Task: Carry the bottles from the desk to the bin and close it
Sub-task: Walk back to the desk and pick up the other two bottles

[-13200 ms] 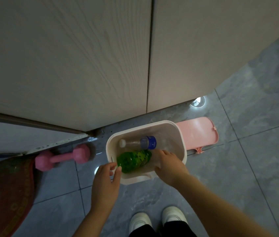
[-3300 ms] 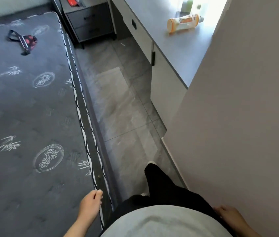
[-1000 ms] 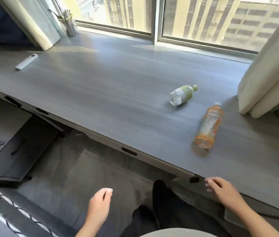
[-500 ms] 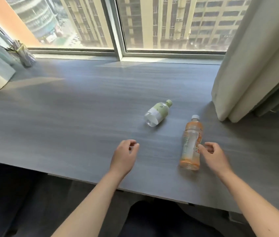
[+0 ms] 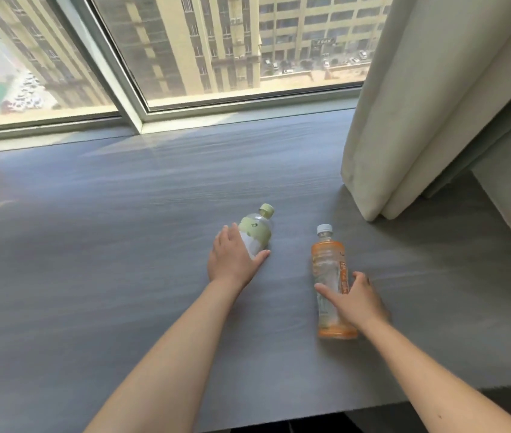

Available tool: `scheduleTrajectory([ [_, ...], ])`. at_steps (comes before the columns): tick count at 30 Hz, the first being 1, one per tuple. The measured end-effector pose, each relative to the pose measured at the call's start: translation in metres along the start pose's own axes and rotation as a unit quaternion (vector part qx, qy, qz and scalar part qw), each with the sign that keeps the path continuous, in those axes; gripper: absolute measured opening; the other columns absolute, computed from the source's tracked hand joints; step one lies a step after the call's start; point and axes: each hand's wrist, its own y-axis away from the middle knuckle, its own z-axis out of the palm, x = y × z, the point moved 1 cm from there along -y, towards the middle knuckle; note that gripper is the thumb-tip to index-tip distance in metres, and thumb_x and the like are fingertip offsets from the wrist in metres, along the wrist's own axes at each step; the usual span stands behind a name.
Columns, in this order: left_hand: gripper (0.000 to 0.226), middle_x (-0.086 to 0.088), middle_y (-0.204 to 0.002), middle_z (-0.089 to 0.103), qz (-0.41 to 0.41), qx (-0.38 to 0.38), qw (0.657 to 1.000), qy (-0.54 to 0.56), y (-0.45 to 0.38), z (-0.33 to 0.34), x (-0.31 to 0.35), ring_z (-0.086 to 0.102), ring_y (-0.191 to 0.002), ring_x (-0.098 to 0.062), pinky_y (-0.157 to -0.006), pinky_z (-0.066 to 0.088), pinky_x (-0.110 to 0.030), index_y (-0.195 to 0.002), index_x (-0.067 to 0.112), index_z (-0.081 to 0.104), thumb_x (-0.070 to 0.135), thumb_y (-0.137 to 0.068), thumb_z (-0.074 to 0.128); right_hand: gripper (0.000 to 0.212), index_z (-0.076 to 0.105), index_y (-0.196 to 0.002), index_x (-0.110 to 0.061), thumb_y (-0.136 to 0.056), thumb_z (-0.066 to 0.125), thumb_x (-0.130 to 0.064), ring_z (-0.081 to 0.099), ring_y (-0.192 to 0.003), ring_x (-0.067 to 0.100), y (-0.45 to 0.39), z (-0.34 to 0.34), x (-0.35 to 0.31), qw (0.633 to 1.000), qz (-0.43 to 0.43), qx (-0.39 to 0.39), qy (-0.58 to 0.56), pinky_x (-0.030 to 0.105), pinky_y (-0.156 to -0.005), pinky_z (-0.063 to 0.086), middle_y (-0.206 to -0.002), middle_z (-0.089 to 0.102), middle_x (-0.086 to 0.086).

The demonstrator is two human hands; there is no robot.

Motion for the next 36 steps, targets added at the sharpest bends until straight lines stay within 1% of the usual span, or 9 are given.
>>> scheduleTrajectory([
  [6, 0.081, -0.013, -0.133, 0.048, -0.010, -0.008, 1.000, -0.020, -0.019, 0.007, 0.008, 0.047, -0.121, -0.032, -0.090, 0.043, -0.042, -0.132, 0.006, 0.034, 0.051, -0.073, 0.067, 0.080, 0.045, -0.119, -0.014, -0.062, 0.069, -0.063, 0.060, -0.108, 0.030, 0.000, 0.008, -0.005, 1.000, 0.001, -0.004, -0.021, 0.039, -0.087, 0.050, -0.119, 0.062, 0.008],
  [13, 0.070, -0.012, -0.119, 0.052, -0.092, -0.044, 0.992, 0.075, -0.012, 0.001, -0.002, 0.054, -0.108, -0.031, -0.087, 0.048, -0.040, -0.118, 0.008, 0.047, 0.047, -0.065, 0.071, 0.068, 0.054, -0.116, -0.009, -0.066, 0.075, -0.049, 0.062, -0.103, 0.028, 0.003, 0.005, -0.006, 0.996, -0.014, -0.027, -0.086, 0.028, -0.075, 0.044, -0.113, 0.066, 0.009],
  [16, 0.057, -0.012, -0.107, 0.063, -0.106, -0.068, 0.974, 0.188, -0.002, -0.003, -0.009, 0.061, -0.099, -0.031, -0.084, 0.051, -0.041, -0.107, 0.008, 0.059, 0.043, -0.063, 0.073, 0.057, 0.060, -0.109, -0.010, -0.067, 0.076, -0.044, 0.063, -0.097, 0.026, 0.007, 0.001, -0.003, 0.988, -0.039, -0.058, -0.137, 0.030, -0.077, 0.048, -0.106, 0.068, 0.009],
  [20, 0.017, -0.004, -0.084, 0.068, -0.128, -0.096, 0.913, 0.374, 0.026, -0.008, -0.016, 0.064, -0.086, -0.026, -0.075, 0.049, -0.034, -0.080, 0.019, 0.064, 0.029, -0.072, 0.075, 0.048, 0.062, -0.106, -0.005, -0.069, 0.079, -0.032, 0.066, -0.099, 0.030, 0.017, -0.007, 0.004, 0.965, -0.062, -0.121, -0.226, 0.043, -0.091, 0.052, -0.104, 0.069, 0.015],
  [22, 0.026, -0.008, -0.092, 0.069, -0.145, -0.109, 0.886, 0.427, 0.043, -0.008, -0.018, 0.065, -0.089, -0.028, -0.081, 0.051, -0.039, -0.087, 0.017, 0.063, 0.031, -0.069, 0.075, 0.053, 0.057, -0.112, -0.001, -0.071, 0.079, -0.026, 0.064, -0.103, 0.035, 0.023, -0.013, 0.009, 0.943, -0.052, -0.161, -0.287, 0.049, -0.095, 0.050, -0.110, 0.066, 0.021],
  [24, 0.052, -0.013, -0.104, 0.067, -0.159, -0.113, 0.867, 0.459, 0.061, -0.007, -0.018, 0.064, -0.098, -0.032, -0.091, 0.050, -0.046, -0.106, 0.010, 0.060, 0.034, -0.061, 0.073, 0.056, 0.053, -0.117, 0.002, -0.073, 0.077, -0.022, 0.062, -0.107, 0.037, 0.029, -0.020, 0.014, 0.925, -0.055, -0.192, -0.322, 0.052, -0.097, 0.048, -0.115, 0.063, 0.025],
  [26, 0.064, -0.016, -0.108, 0.066, -0.162, -0.116, 0.855, 0.479, 0.078, -0.002, -0.021, 0.064, -0.101, -0.033, -0.093, 0.049, -0.048, -0.117, 0.005, 0.054, 0.032, -0.062, 0.073, 0.055, 0.052, -0.118, 0.002, -0.074, 0.076, -0.021, 0.062, -0.108, 0.037, 0.034, -0.027, 0.020, 0.917, -0.072, -0.209, -0.330, 0.051, -0.098, 0.048, -0.116, 0.062, 0.026],
  [32, 0.029, -0.007, -0.084, 0.067, -0.149, -0.156, 0.805, 0.552, 0.129, 0.013, -0.033, 0.063, -0.075, -0.024, -0.072, 0.050, -0.037, -0.105, 0.010, 0.060, 0.020, -0.079, 0.066, 0.040, 0.058, -0.113, -0.005, -0.078, 0.072, -0.020, 0.063, -0.090, 0.022, 0.055, -0.043, 0.044, 0.903, -0.129, -0.225, -0.342, 0.037, -0.085, 0.051, -0.101, 0.064, 0.014],
  [36, 0.039, -0.003, -0.080, 0.071, -0.126, -0.208, 0.803, 0.544, 0.158, 0.016, -0.040, 0.066, -0.074, -0.021, -0.068, 0.053, -0.035, -0.103, 0.015, 0.063, 0.031, -0.067, 0.067, 0.058, 0.055, -0.115, -0.016, -0.068, 0.076, -0.042, 0.064, -0.103, 0.024, 0.080, -0.046, 0.067, 0.908, -0.123, -0.192, -0.350, 0.041, -0.094, 0.051, -0.109, 0.067, 0.008],
])
